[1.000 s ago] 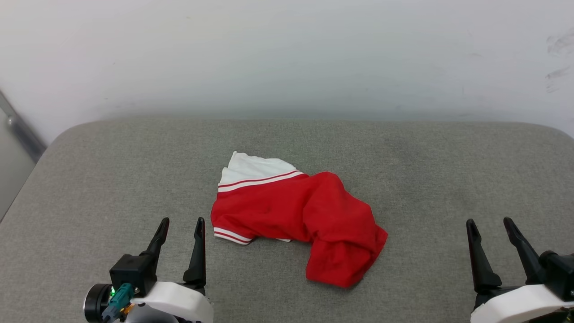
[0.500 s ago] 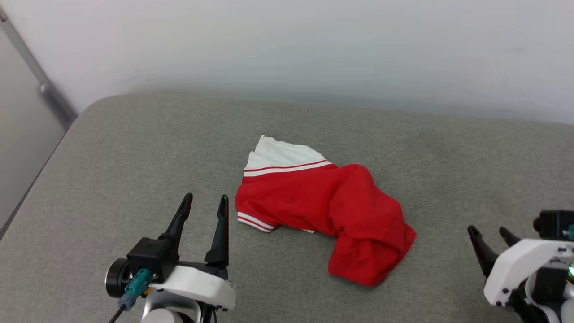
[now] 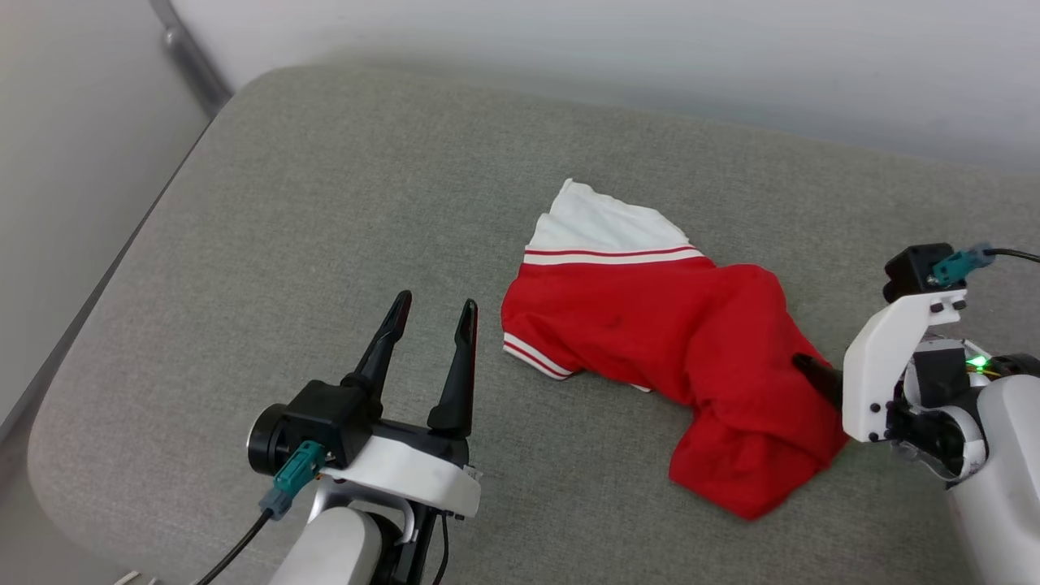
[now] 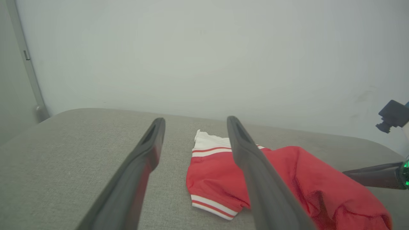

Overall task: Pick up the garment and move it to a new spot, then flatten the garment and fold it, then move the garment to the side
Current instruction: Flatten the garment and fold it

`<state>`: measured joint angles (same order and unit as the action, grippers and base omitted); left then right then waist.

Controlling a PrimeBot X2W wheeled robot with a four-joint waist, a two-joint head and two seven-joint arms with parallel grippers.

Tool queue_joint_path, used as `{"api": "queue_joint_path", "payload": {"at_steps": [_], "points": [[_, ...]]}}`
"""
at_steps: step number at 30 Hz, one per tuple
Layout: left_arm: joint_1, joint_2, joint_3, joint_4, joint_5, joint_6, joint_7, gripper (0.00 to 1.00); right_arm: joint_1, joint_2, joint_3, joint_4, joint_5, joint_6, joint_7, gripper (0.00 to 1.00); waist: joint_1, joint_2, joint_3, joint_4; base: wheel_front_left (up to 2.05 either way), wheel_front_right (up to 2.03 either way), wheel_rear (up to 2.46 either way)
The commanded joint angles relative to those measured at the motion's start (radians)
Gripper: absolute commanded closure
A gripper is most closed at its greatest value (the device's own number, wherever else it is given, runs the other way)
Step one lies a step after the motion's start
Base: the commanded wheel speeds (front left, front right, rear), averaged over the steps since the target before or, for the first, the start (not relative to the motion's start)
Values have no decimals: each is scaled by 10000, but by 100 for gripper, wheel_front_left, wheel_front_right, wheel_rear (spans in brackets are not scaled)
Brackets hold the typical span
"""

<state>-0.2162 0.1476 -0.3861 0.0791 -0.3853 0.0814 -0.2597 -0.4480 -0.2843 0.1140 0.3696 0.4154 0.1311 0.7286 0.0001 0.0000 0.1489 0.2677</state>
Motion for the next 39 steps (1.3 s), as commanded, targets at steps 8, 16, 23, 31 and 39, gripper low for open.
{"api": "queue_joint_path", "payload": {"at_steps": [8,16,23,31,39], "points": [[-214,-277,189,192,224,-271,-74,0,-276,-126,1250,2035,735,-5,858,0,-1,0,493,463,0,0,0],[-59,-456,437,309,398,-440,-76,0,-382,113,2180,3049,1350,-5,1263,100,-1,0,420,301,0,0,0],[253,-367,663,449,548,-486,-77,0,-1115,-281,2724,1853,1591,-5,122,100,-1,0,-111,-326,0,0,0],[784,-85,833,532,524,-334,-35,0,612,-838,2241,-312,1539,-5,-562,100,-1,0,-904,-1344,0,0,0],[1355,190,915,405,410,-160,208,0,4783,-47,345,-2476,922,-5,-188,100,-1,0,-1350,-2010,0,0,0]]}}
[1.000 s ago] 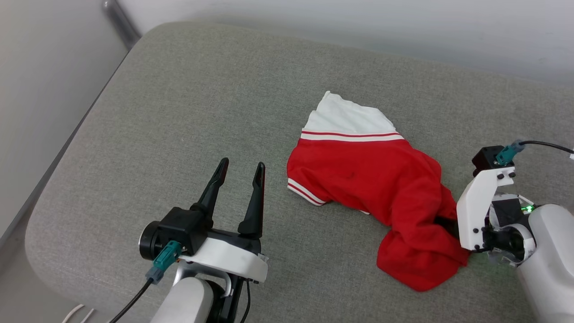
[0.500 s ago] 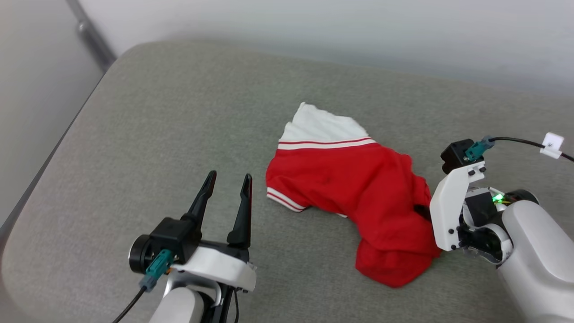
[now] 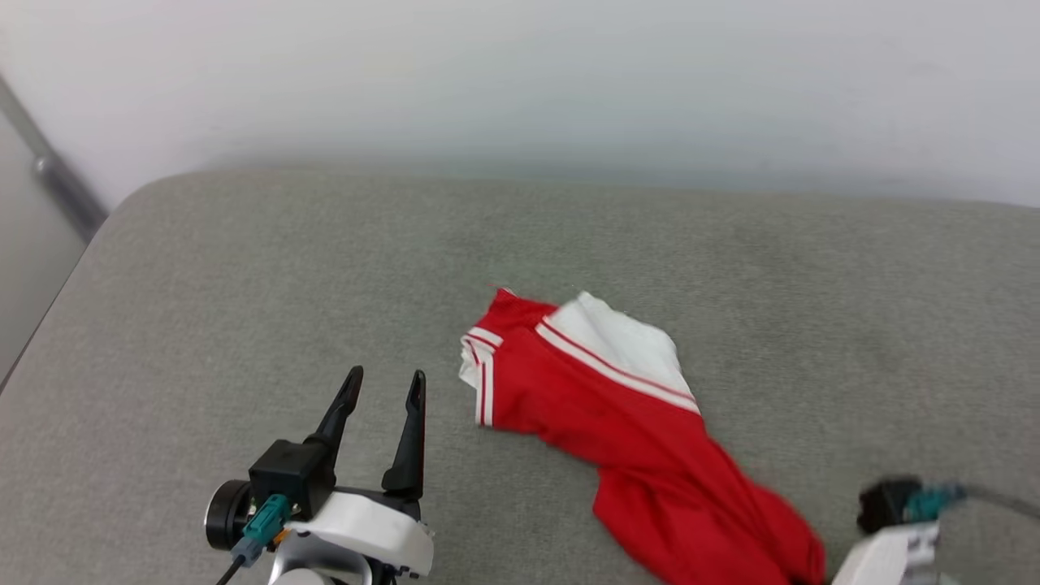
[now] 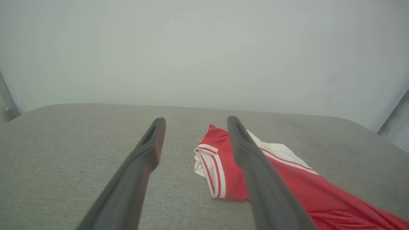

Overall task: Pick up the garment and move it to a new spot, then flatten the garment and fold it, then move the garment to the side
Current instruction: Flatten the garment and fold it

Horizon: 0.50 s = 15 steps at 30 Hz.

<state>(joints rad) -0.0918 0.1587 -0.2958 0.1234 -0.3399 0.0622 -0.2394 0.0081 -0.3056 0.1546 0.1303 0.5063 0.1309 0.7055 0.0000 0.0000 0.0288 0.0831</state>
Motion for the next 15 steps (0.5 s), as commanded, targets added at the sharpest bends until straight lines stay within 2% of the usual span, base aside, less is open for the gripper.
{"api": "queue_joint_path", "payload": {"at_steps": [1,4,5,6,7,10,15], "points": [[157,101,15,-59,-46,59,47,0,725,485,-258,-320,-51,-3,82,100,0,0,-162,-205,0,0,0],[263,143,3,-121,-53,91,138,0,1812,1141,-721,-606,-507,-3,248,100,0,0,-168,-299,0,0,0],[266,153,-10,-138,-62,93,155,0,2059,1419,-854,-647,-632,-3,196,92,0,0,-169,-310,0,0,0],[269,167,-10,-156,-80,87,178,0,2224,1683,-966,-688,-755,-3,112,62,0,0,-166,-327,0,0,0],[283,187,-7,-168,-93,96,202,0,2301,1816,-1070,-720,-893,-3,-6,0,0,0,-158,-347,0,0,0],[360,221,-20,-183,-126,134,243,0,2274,2083,-1255,-1023,-1271,-3,-691,0,0,0,-182,-396,0,0,0],[427,262,-38,-233,-151,174,301,0,1844,2211,-1756,-1709,-1824,-3,-2553,0,0,0,-205,-423,0,0,0]]}}
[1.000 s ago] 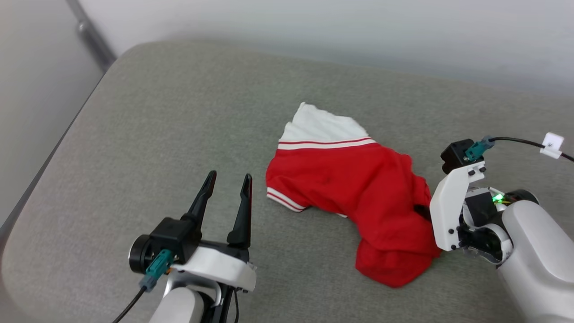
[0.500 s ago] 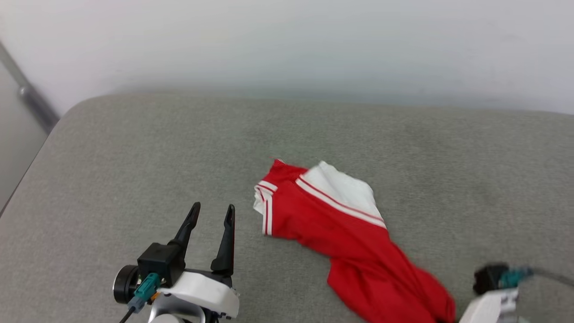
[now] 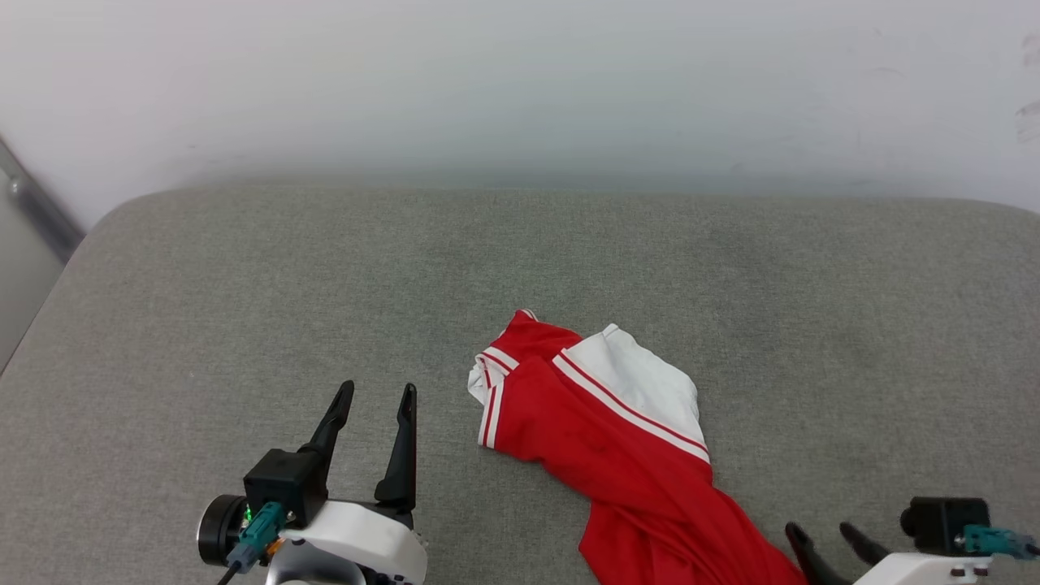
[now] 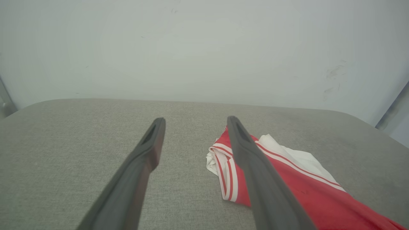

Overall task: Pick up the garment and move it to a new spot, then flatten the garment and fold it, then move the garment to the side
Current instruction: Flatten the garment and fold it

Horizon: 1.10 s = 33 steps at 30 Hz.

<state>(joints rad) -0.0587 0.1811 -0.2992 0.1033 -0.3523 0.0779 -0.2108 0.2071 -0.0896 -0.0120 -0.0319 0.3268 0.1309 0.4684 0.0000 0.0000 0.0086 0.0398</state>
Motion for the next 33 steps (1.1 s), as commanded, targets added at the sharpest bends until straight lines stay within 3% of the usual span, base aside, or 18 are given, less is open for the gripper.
{"api": "queue_joint_path", "payload": {"at_steps": [1,4,8,14,21,29,33], "points": [[91,36,-16,-42,-23,18,13,0,-225,76,-163,-179,-137,-3,-515,0,0,0,-8,23,0,0,0],[28,26,-32,-77,-31,49,3,0,-617,54,-389,-256,-289,-3,-1187,0,0,0,25,107,0,0,0],[-232,-22,-98,-136,-9,21,-15,0,-1488,-181,-591,78,-261,-3,-1066,0,0,0,273,304,0,0,0],[-743,-105,-289,-113,113,-105,-117,0,-3367,-906,-288,1249,44,-3,701,0,0,0,858,742,0,0,0],[-1438,-250,-538,-27,289,-293,-264,0,-5647,-1641,907,2832,609,-3,2918,0,0,0,1643,1411,0,0,0],[-1898,-511,-630,195,314,-411,-439,0,-7064,-2024,2469,4818,1119,-3,3521,0,0,0,2255,1976,0,0,0],[-1922,-554,-592,337,275,-421,-481,0,-7018,-1861,2980,5965,1421,-3,3879,0,0,0,2331,2078,0,0,0]]}}
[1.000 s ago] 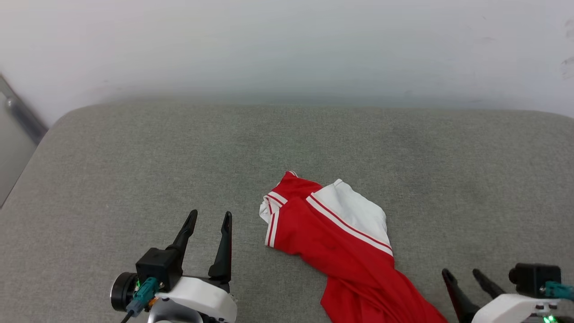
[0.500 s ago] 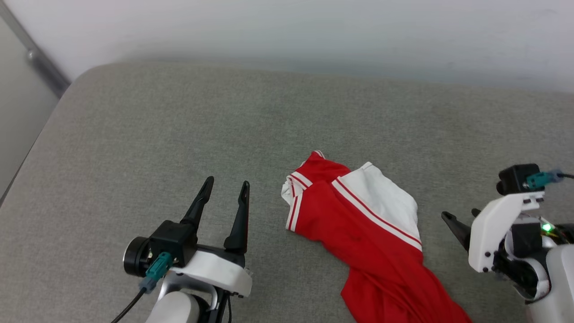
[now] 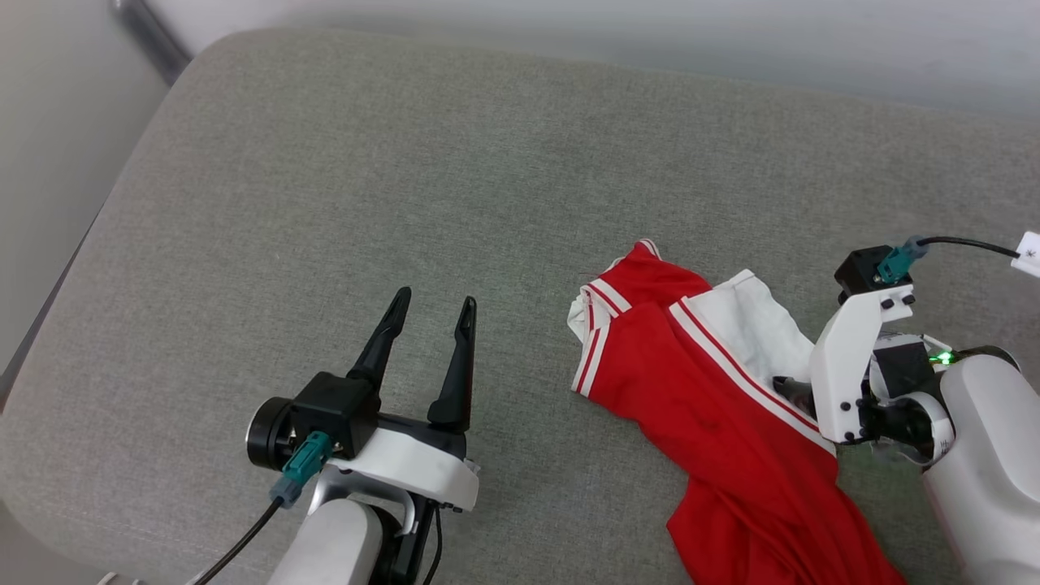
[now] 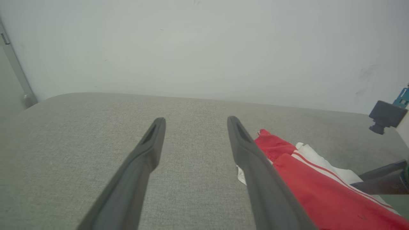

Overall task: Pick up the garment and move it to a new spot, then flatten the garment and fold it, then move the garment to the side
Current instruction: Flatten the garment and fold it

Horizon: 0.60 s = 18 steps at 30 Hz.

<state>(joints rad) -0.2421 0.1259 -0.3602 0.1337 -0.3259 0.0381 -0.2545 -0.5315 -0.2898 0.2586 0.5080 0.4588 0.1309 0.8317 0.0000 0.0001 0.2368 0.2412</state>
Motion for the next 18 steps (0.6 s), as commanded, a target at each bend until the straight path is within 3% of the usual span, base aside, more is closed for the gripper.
{"api": "queue_joint_path", "payload": {"at_steps": [1,2,3,11,18], "points": [[-68,-7,40,64,4,-25,-50,0,397,195,389,755,181,-3,333,0,0,-1,51,68,0,0,0],[-45,-9,57,91,6,-29,-62,0,411,239,527,888,264,-2,385,55,0,-1,44,64,0,0,0],[-15,-11,77,115,5,-29,-67,0,395,249,673,975,309,0,416,100,0,-1,28,53,0,0,0],[331,93,278,223,-38,91,-102,0,-633,-208,887,145,232,-6,-956,100,0,-1,-393,-373,0,0,0],[655,194,372,237,-103,170,-111,0,88,-665,-550,-906,-33,-5,-2043,100,0,-1,-937,-1053,0,0,0]]}}
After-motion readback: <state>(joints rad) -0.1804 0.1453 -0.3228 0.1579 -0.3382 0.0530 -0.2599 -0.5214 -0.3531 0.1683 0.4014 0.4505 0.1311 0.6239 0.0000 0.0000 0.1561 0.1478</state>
